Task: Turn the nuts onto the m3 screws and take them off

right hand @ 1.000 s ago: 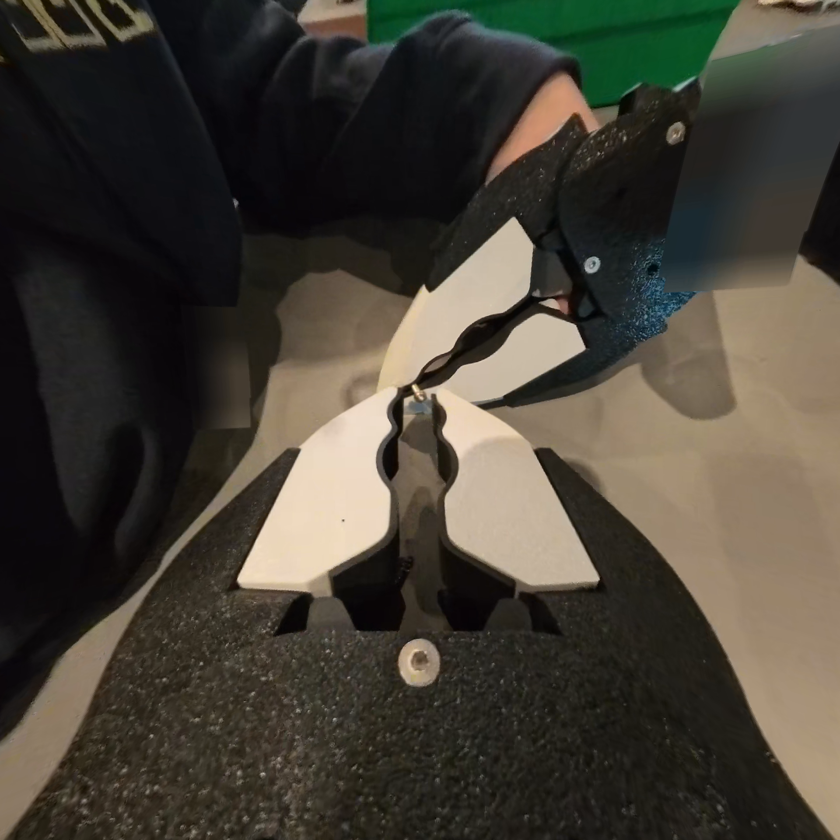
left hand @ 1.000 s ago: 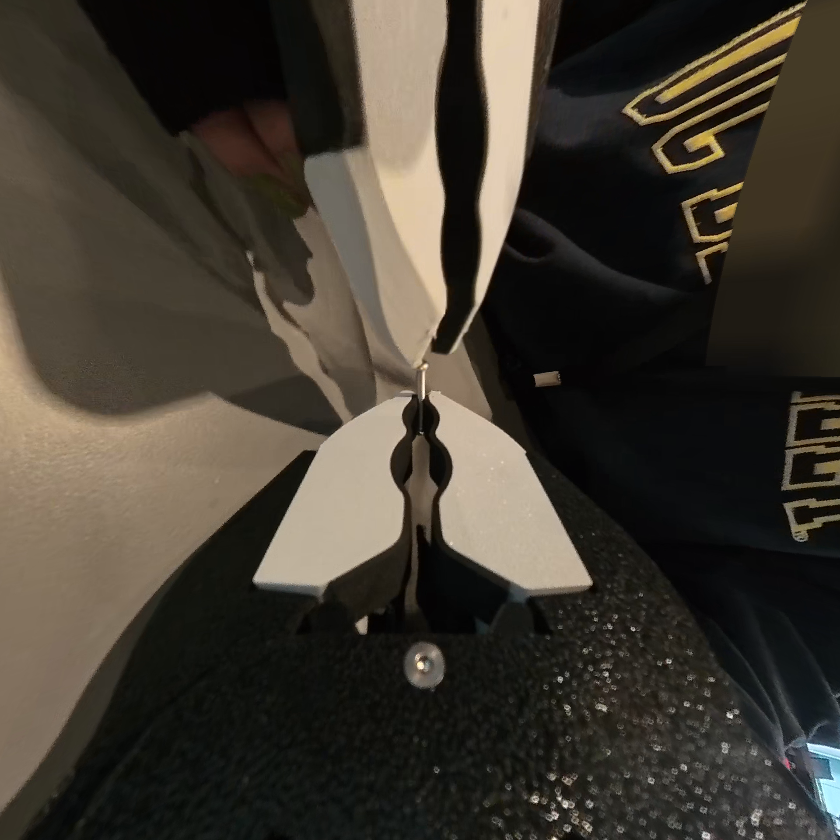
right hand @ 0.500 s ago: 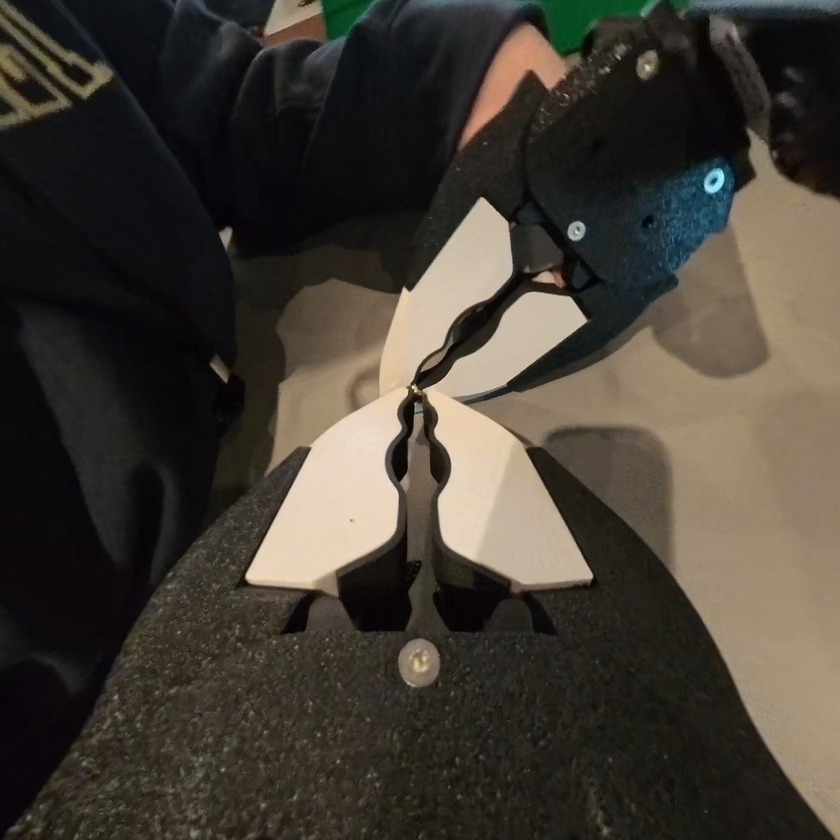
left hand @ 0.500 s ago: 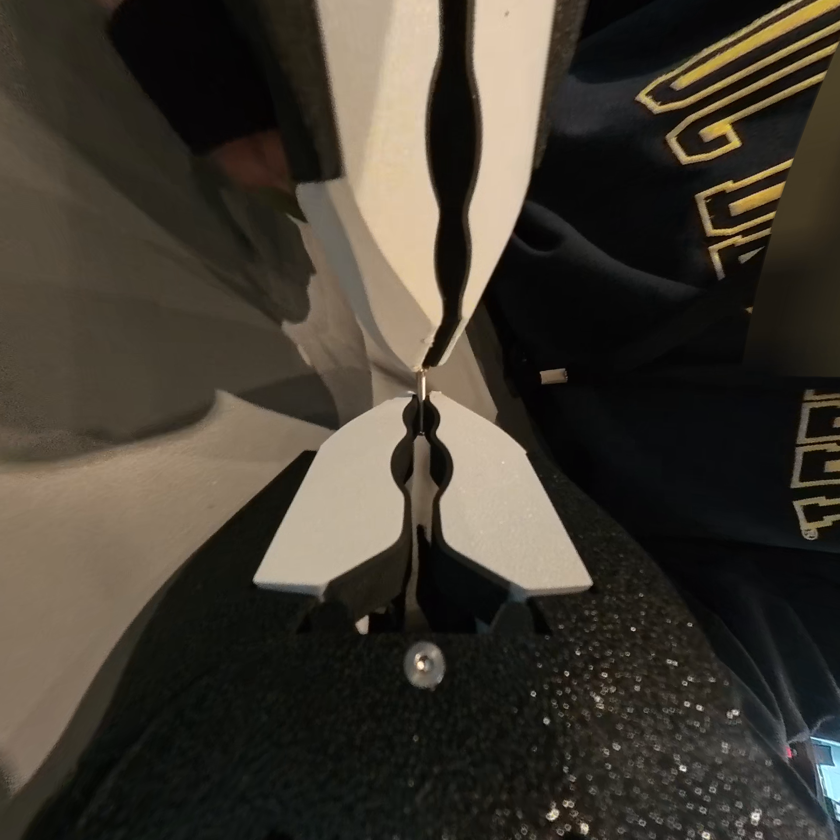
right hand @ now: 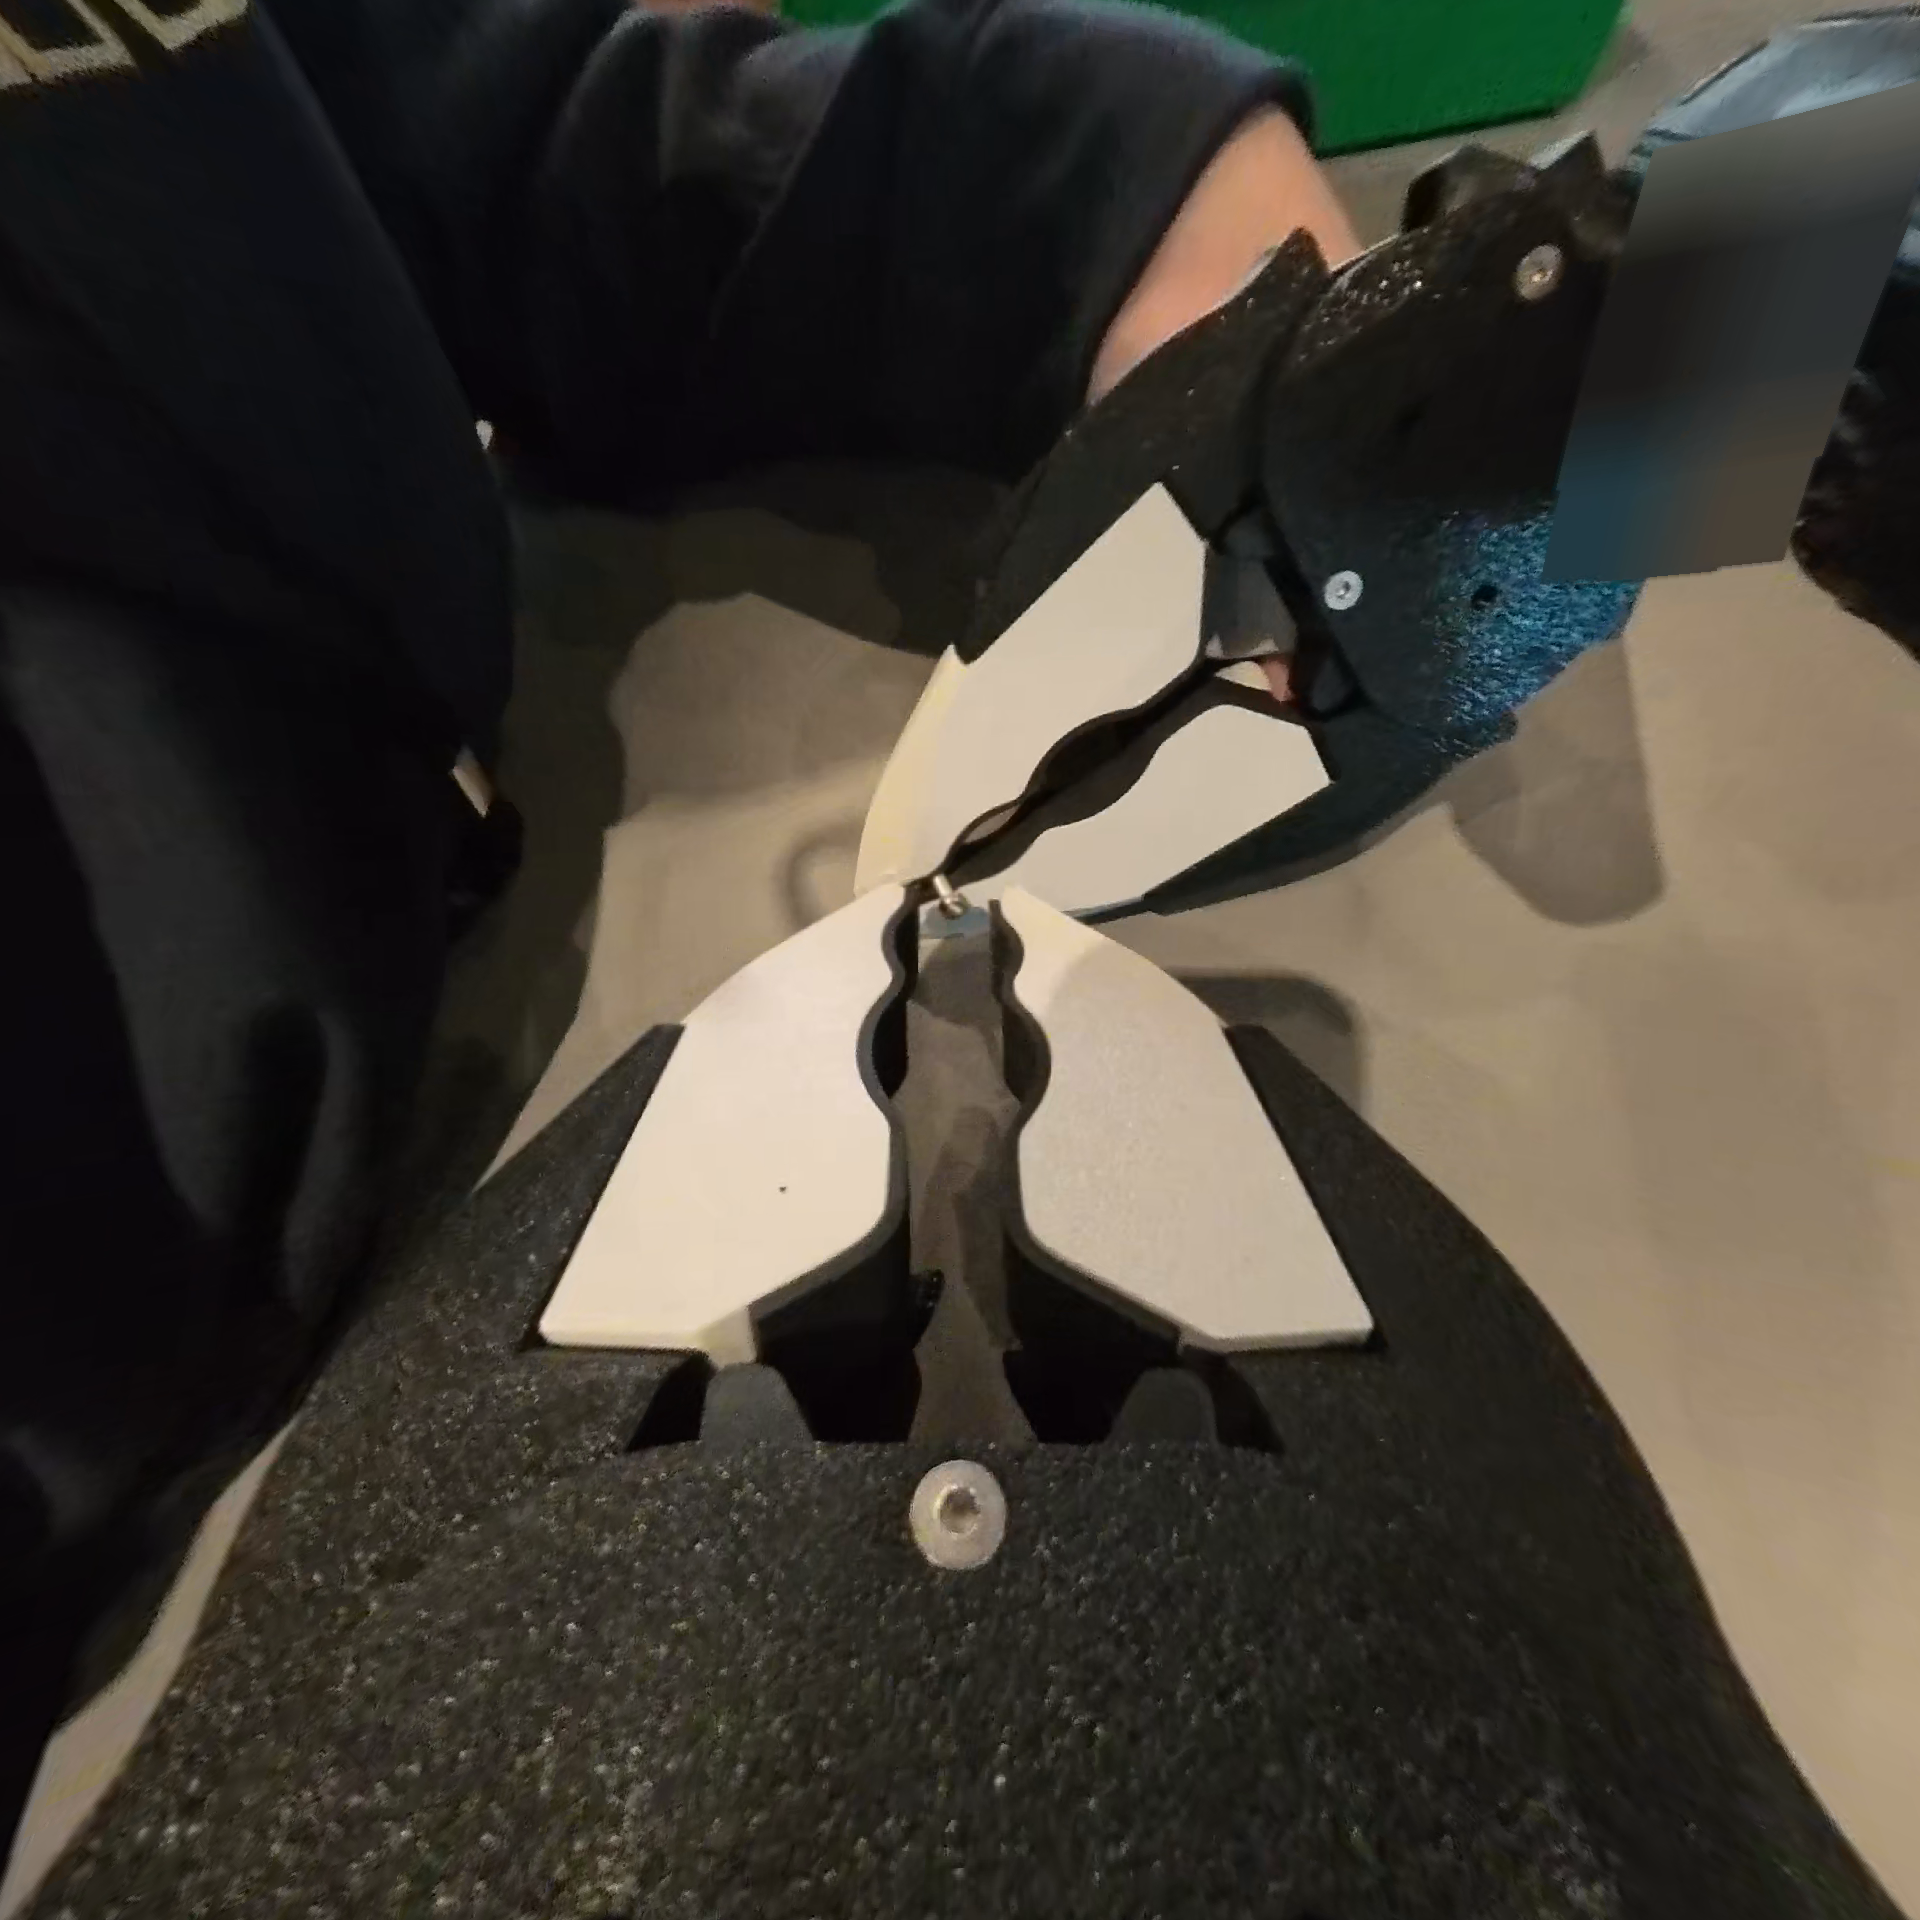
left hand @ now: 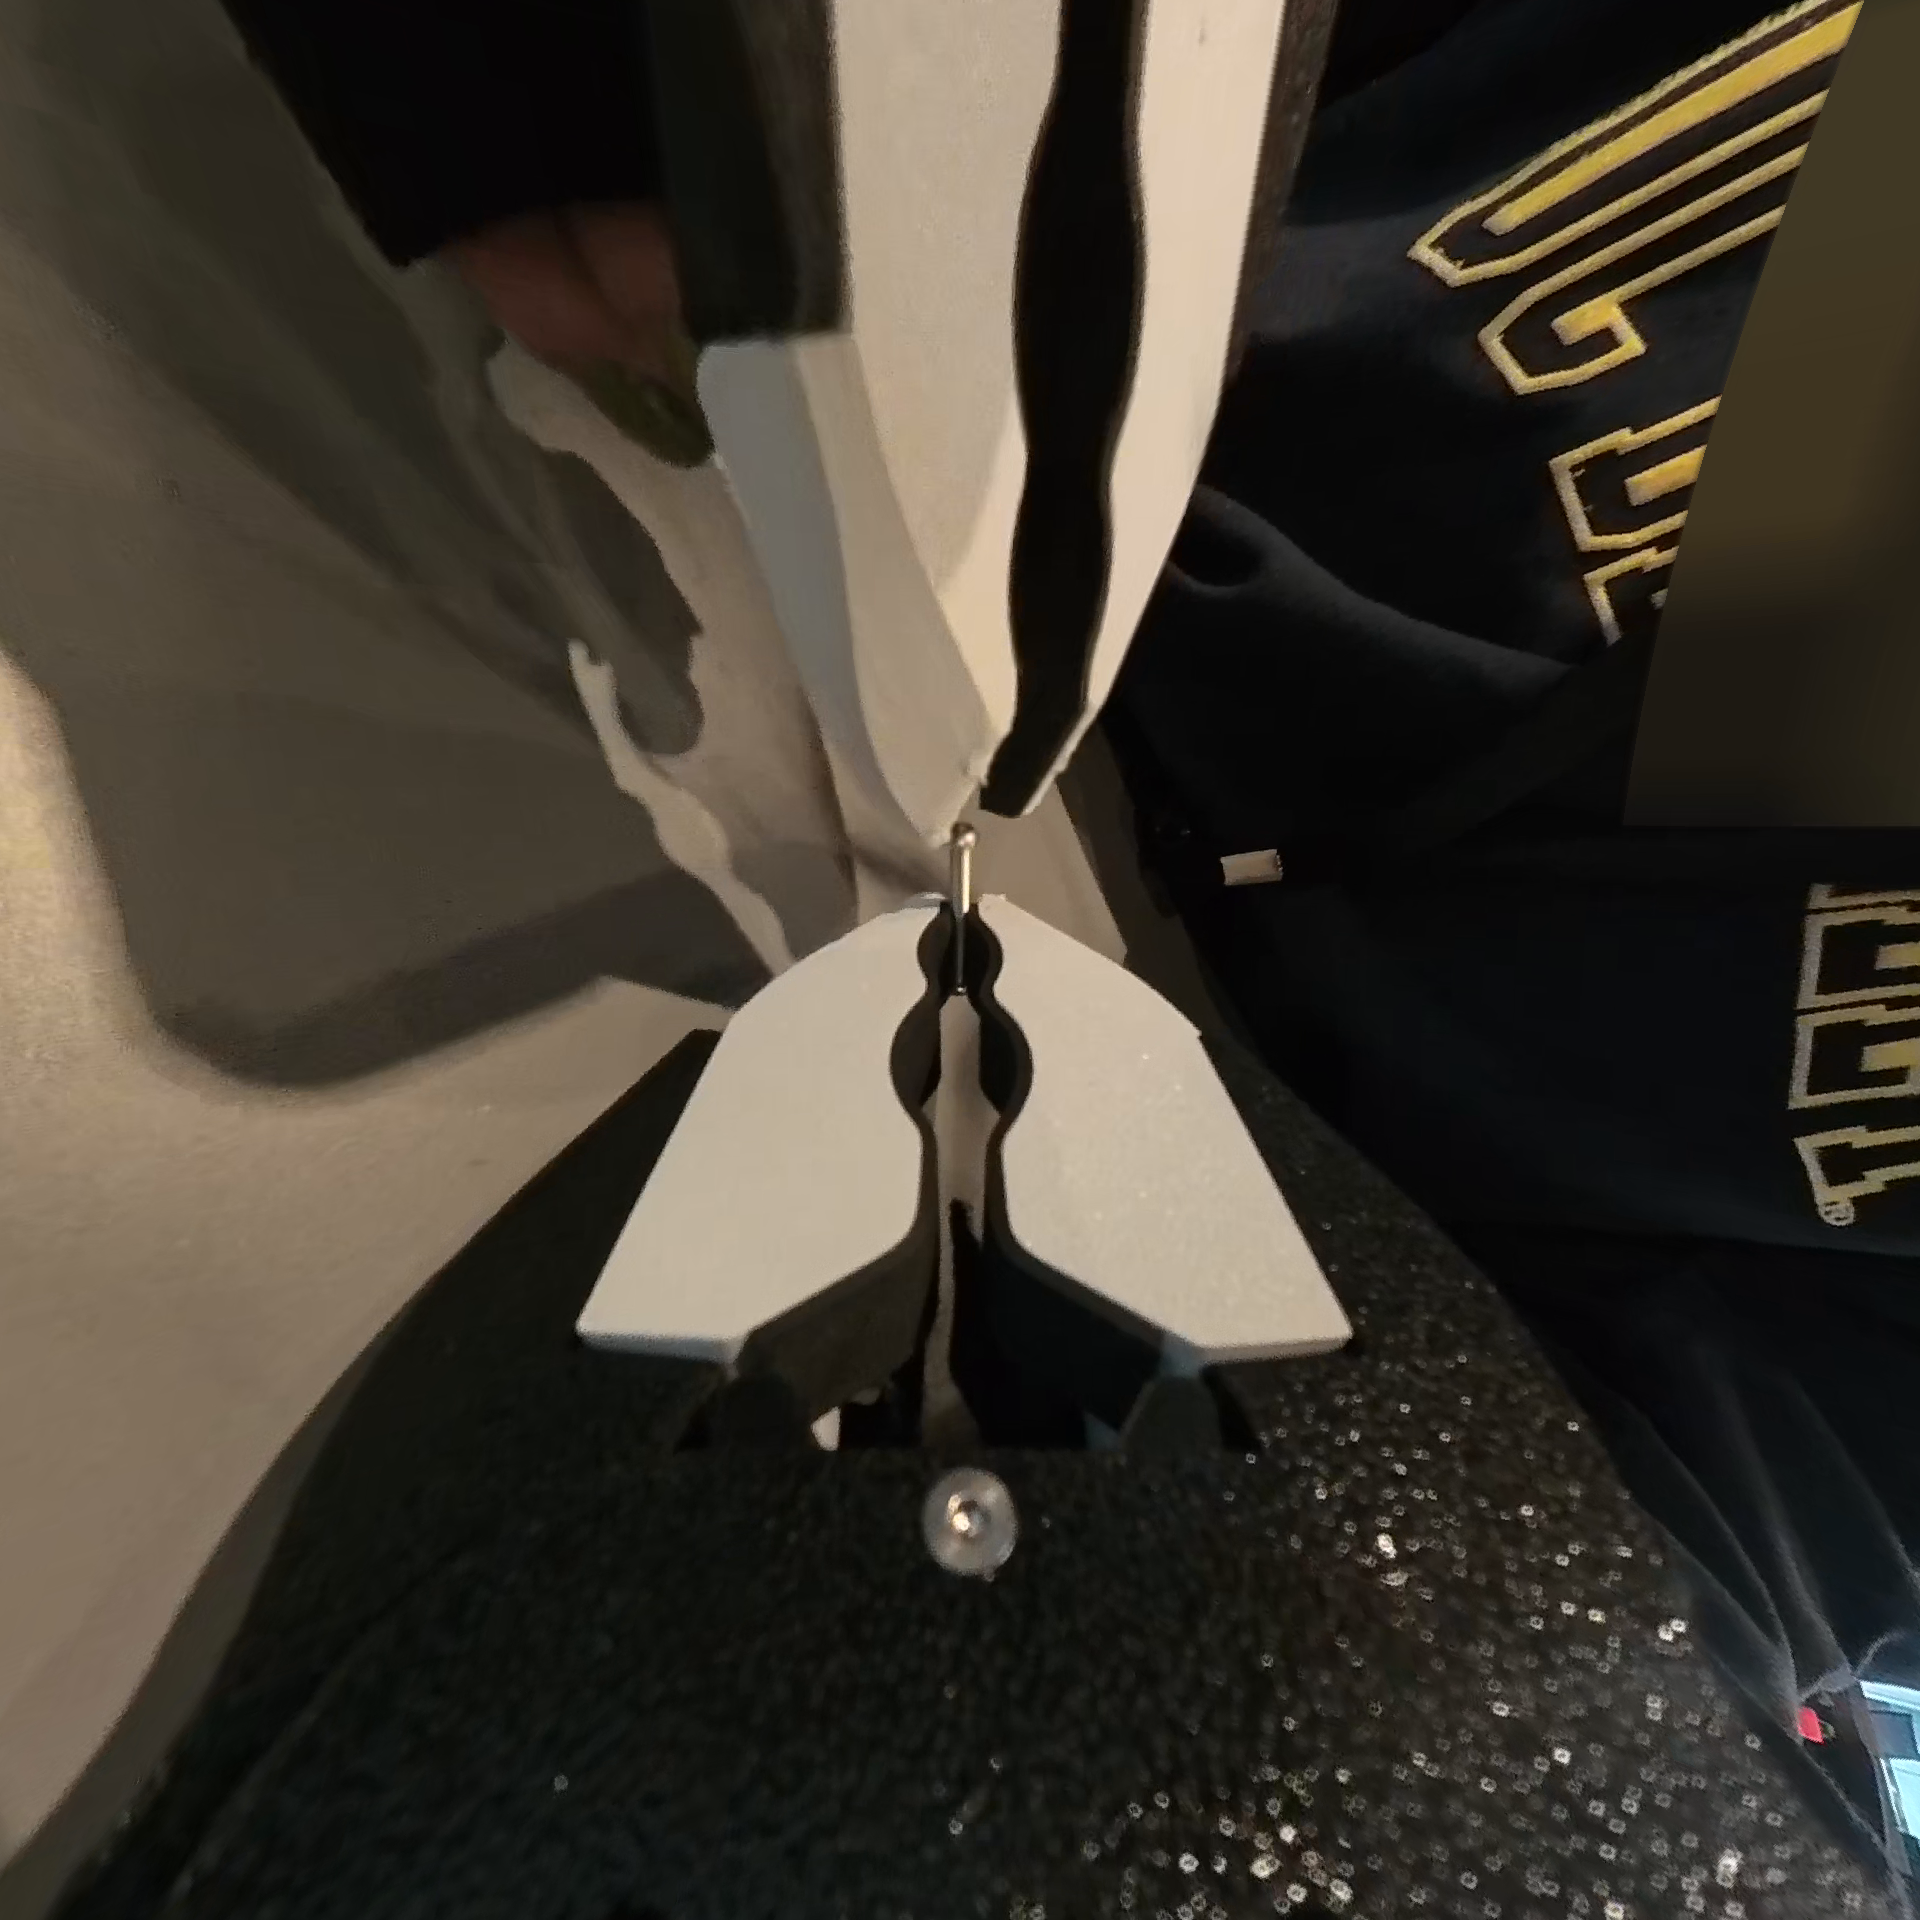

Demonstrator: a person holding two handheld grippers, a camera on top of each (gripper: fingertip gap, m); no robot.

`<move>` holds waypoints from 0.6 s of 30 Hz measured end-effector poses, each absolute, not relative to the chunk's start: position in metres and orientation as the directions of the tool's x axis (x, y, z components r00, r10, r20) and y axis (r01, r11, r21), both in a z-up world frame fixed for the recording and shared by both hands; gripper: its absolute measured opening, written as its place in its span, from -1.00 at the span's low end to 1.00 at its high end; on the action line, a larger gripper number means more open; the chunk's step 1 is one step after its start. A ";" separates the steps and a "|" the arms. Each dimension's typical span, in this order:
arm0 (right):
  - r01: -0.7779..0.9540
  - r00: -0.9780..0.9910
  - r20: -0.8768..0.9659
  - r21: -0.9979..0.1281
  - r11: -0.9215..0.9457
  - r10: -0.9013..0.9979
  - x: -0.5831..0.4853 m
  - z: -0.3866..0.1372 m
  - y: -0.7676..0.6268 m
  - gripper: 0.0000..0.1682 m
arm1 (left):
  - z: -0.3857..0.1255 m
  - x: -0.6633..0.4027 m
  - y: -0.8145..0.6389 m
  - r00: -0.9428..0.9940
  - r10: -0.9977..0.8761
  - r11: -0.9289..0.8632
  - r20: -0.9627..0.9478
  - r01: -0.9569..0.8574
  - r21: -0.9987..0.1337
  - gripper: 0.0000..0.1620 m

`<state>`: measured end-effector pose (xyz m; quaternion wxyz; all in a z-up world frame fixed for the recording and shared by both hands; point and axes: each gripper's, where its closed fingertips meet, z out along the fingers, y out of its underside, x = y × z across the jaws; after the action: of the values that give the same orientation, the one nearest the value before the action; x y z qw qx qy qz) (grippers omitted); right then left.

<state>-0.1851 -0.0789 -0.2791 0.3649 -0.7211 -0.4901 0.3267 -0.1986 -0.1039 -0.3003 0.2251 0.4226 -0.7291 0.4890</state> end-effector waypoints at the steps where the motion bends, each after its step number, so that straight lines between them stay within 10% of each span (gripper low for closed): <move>1: 0.464 0.294 -0.123 -0.849 -0.254 0.948 -0.186 -0.279 -0.079 -0.85 | -0.300 -0.198 -0.104 -0.542 -0.396 0.164 0.742 -0.836 -0.523 -0.99; 12: 0.457 0.288 -0.149 -0.847 -0.272 0.946 -0.188 -0.284 -0.079 -0.94 | -0.300 -0.198 -0.103 -0.542 -0.394 0.165 0.742 -0.836 -0.523 -0.99; 18: 0.358 0.485 -0.381 -0.735 -0.576 0.787 -0.189 -0.284 -0.080 -0.94 | -0.300 -0.198 -0.103 -0.541 -0.395 0.163 0.743 -0.837 -0.522 -0.99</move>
<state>-0.1886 -0.0799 -0.2843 0.2948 -0.8097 -0.3536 0.3638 -0.1981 -0.1031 -0.3002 0.2257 0.4228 -0.7284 0.4896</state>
